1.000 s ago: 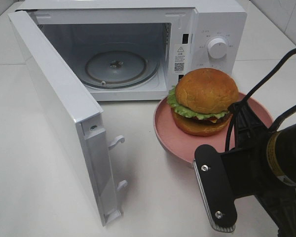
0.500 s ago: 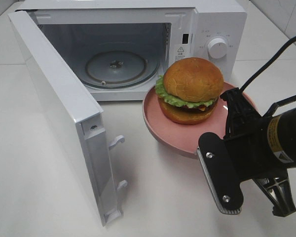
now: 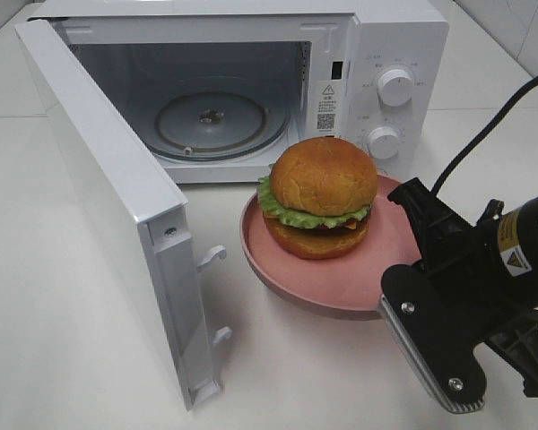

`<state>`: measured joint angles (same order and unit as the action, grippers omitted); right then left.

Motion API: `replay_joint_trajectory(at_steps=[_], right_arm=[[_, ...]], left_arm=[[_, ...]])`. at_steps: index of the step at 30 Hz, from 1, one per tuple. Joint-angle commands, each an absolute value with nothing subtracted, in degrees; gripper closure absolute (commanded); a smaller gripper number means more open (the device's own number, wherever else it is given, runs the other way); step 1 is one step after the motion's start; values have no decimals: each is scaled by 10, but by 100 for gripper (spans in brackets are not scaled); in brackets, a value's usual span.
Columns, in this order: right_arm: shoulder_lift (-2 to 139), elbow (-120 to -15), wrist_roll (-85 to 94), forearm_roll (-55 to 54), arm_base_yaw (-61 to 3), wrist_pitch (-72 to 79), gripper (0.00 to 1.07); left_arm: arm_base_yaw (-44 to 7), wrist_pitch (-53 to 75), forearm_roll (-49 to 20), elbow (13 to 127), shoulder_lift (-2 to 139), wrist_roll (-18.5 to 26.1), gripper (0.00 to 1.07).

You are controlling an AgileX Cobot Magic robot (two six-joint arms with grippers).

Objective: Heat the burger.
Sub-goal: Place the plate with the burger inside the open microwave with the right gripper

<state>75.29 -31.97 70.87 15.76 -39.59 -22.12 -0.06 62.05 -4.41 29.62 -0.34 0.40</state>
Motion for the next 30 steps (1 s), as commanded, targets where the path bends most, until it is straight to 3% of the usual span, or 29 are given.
replay_joint_trajectory(at_steps=[1,6,14,30], right_arm=[[748,-325,762,124,-383,-183,107],[748,-329,823,74,-348,-168,107],[748,-361,883,19,-345,-169,107],[767,-372,904,22,-348,-139,107]], left_arm=[[-3,612,-49,296,-13,0,6],[-3,612,-49,296,-13,0,6],[-3,612,-49,296,-13,0,6],[-3,612,-49,296,-13,0,6]])
